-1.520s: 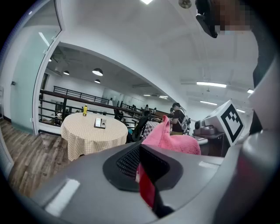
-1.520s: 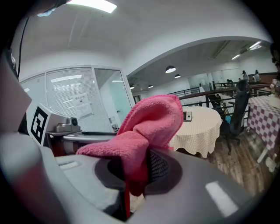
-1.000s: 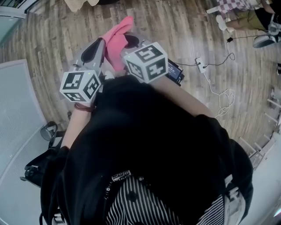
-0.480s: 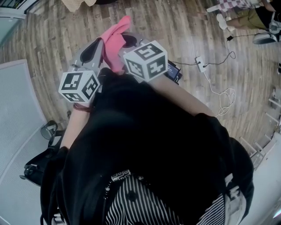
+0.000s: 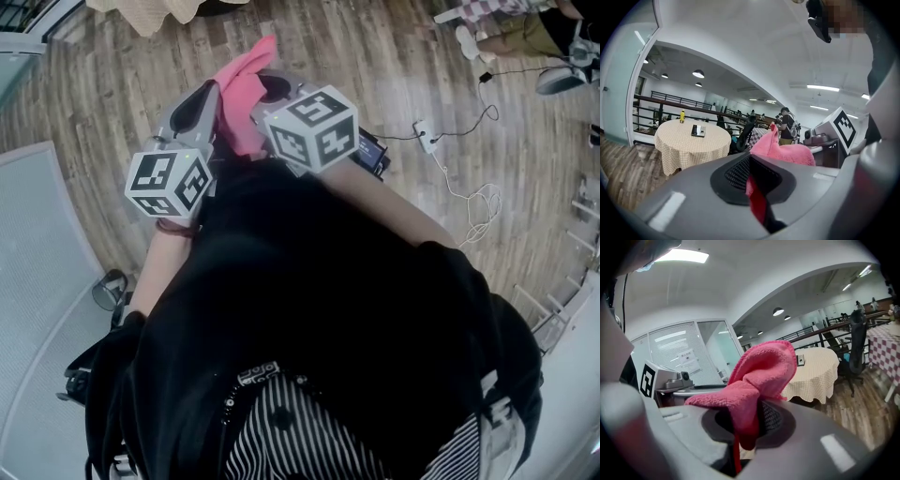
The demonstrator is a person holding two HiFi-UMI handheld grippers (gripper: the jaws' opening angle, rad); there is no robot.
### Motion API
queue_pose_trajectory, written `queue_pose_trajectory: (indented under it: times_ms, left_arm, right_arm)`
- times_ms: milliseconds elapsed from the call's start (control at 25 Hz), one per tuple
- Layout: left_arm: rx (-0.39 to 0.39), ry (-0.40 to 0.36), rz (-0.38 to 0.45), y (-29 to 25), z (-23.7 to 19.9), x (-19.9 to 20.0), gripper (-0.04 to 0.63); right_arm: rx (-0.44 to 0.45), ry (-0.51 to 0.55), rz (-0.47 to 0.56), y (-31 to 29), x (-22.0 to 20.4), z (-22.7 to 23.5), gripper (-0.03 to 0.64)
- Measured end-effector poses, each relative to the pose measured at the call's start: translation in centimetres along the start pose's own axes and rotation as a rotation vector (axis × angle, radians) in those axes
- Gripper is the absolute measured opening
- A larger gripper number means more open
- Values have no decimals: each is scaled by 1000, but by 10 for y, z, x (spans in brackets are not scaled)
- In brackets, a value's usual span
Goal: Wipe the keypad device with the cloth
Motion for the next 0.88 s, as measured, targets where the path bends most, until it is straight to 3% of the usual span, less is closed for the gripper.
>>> queue_pose_trajectory:
  times_ms: [480, 880]
  left_arm:
    - [-78, -41, 20, -71, -79, 28, 0]
    - [-168, -42, 41, -111, -177, 59, 0]
  right_arm:
    - [-58, -36, 62, -64, 68, 36, 64]
    - [-96, -68, 129, -140, 132, 36, 64]
Point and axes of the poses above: the fingertips, and each gripper's own axes: y backward along the fingers, z to its right, x out of its top, the point moved 7 cm from there along y, backward along the fingers, and after that the axes turned 14 degrees about -y, right-handed, at the moved point
